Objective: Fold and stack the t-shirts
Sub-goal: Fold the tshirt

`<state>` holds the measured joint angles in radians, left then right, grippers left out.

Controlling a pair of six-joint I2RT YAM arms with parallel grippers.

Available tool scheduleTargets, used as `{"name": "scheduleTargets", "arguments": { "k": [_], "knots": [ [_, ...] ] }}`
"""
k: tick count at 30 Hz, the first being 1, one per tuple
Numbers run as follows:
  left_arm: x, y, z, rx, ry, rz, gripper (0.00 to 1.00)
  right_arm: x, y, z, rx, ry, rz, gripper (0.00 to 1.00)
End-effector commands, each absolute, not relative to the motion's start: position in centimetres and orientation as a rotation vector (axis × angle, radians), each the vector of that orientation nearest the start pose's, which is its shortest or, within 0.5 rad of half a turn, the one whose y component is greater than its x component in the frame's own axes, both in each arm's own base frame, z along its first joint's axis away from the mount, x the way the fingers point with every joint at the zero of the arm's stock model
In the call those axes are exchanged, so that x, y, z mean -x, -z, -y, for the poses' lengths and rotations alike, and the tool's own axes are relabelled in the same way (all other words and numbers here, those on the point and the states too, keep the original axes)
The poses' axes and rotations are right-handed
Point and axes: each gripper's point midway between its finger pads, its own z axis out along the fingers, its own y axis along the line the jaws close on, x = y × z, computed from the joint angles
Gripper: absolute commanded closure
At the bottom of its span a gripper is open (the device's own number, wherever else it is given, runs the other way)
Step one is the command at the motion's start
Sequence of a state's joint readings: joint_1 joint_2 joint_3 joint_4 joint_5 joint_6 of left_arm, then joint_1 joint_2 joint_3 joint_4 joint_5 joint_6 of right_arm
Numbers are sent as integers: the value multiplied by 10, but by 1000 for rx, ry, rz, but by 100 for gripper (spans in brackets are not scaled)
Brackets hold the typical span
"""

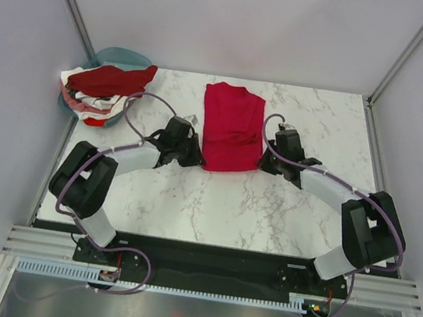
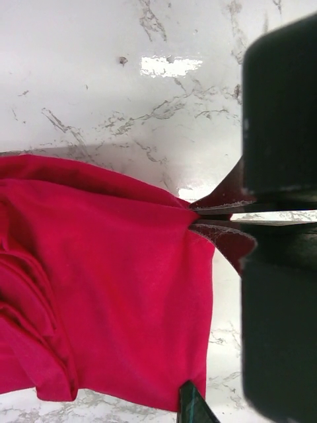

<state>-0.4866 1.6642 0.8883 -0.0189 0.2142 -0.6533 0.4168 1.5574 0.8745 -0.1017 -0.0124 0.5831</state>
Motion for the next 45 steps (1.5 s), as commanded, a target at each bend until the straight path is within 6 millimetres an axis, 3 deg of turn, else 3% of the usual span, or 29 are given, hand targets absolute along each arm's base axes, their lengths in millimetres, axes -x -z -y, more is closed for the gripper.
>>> {"name": "scheduleTargets", "arguments": {
  "k": [1,2,3,5,6,8,11,18,20,21,23,26,32,37,45],
  "knots": [
    [-343,-115,252,57,821,-2385,98,-369,-122,-190,-177,-559,-2271,100],
    [-344,-134,251,52,824,-2350,98,-377,-148,-193,-165,-573,-2219,100],
    [-352,-156,253,52,824,-2310,98,-377,-157,-193,-157,-571,-2219,100],
    [-349,-172,250,50,814,-2316,98,-386,-191,-197,-140,-582,-2179,100],
    [-349,-188,251,44,831,-2291,98,-382,-198,-196,-143,-581,-2190,100],
    [-344,-190,250,45,837,-2303,98,-377,-206,-200,-148,-628,-2184,100],
    [-337,-185,246,44,830,-2322,98,-364,-193,-203,-149,-667,-2227,100],
    [-293,-159,235,12,874,-2382,98,-333,-176,-195,-127,-684,-2256,100],
    [-282,-167,232,2,900,-2352,98,-323,-179,-194,-112,-707,-2246,100],
    [-273,-159,229,4,899,-2368,98,-318,-181,-194,-105,-719,-2245,100],
    [-261,-167,228,-5,923,-2337,98,-309,-186,-191,-95,-732,-2235,100],
    [-240,-161,227,-21,969,-2346,98,-296,-193,-189,-78,-758,-2221,100],
    [-215,-166,228,-40,1040,-2322,98,-272,-197,-193,-45,-833,-2225,100],
    [-216,-172,225,-34,1024,-2312,97,-271,-203,-190,-44,-813,-2218,100],
    [-242,-183,235,-9,991,-2349,97,-304,-214,-185,-86,-700,-2190,100]
  ]
}}
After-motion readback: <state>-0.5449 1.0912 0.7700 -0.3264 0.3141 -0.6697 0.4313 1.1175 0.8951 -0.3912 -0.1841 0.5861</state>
